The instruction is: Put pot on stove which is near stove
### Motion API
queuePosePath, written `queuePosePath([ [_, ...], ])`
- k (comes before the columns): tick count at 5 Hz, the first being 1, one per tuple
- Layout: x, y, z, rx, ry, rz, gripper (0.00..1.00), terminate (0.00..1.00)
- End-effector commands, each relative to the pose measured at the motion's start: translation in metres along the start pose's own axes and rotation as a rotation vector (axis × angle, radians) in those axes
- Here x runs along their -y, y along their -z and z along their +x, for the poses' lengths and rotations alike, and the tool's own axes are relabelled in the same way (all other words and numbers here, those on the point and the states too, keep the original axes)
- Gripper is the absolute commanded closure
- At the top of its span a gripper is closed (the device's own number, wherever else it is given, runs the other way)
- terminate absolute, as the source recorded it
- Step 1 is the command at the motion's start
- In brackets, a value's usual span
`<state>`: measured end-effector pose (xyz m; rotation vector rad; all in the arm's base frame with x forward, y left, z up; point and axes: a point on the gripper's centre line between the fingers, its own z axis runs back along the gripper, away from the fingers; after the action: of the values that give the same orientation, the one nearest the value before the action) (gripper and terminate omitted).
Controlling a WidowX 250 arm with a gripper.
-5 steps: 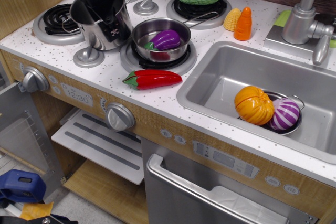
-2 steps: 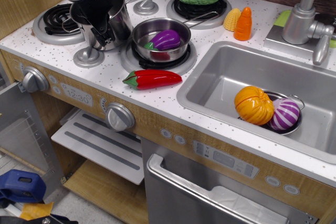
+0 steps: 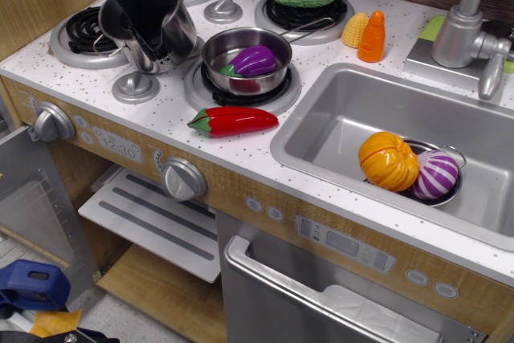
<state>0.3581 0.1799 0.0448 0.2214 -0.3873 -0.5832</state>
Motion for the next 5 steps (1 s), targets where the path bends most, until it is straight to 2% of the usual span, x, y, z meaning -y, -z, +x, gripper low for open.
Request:
queuePosePath([
  [1,-0.031,-0.037,0.004,-0.026,0.027,0.095,1.0,0.0],
  [3,-0.058,-0.051,-0.008,-0.066,0.117,0.103,1.0,0.0],
  [5,-0.076,-0.039,-0.024,-0.054,0.202,0.131,1.0,0.0],
])
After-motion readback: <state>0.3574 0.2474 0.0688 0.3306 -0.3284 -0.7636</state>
